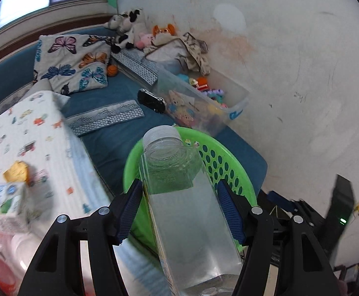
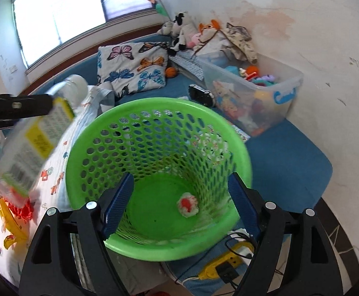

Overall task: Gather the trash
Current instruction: 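Lower the clear plastic bottle into the green basket and open the left gripper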

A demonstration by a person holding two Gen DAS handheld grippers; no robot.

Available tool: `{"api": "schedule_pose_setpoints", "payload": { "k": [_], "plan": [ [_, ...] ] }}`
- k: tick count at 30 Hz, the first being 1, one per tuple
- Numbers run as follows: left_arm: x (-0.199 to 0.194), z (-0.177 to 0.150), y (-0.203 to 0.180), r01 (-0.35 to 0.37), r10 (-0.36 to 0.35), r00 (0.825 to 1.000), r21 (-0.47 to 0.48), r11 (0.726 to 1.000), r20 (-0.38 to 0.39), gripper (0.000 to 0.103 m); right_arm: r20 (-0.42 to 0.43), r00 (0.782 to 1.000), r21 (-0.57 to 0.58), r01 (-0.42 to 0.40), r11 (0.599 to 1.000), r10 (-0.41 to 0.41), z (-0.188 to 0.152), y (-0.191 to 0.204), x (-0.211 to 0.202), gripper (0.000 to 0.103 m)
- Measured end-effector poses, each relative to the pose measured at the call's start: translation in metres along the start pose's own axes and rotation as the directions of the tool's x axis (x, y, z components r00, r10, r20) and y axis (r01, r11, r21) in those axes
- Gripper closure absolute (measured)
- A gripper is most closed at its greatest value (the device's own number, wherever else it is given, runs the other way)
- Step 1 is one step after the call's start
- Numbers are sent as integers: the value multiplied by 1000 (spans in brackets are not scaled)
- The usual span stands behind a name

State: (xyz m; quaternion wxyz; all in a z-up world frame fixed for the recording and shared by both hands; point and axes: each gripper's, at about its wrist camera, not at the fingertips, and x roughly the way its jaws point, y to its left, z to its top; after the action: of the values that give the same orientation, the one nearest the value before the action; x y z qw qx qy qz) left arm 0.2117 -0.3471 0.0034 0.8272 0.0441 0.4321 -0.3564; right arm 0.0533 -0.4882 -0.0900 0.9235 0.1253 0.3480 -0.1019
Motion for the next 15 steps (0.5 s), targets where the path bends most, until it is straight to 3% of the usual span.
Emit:
{"api": "schedule_pose_setpoints", "payload": {
  "k": [10, 15],
  "plan": [
    [67, 8, -23, 4, -3, 997, 12, 1000, -79, 42, 8, 1000, 64, 29, 998, -29, -10, -29, -9, 24],
    [84, 8, -32, 48, -49, 993, -9, 999, -106, 42, 5, 999, 88, 37, 995, -37, -16, -35, -9, 24]
  ]
}}
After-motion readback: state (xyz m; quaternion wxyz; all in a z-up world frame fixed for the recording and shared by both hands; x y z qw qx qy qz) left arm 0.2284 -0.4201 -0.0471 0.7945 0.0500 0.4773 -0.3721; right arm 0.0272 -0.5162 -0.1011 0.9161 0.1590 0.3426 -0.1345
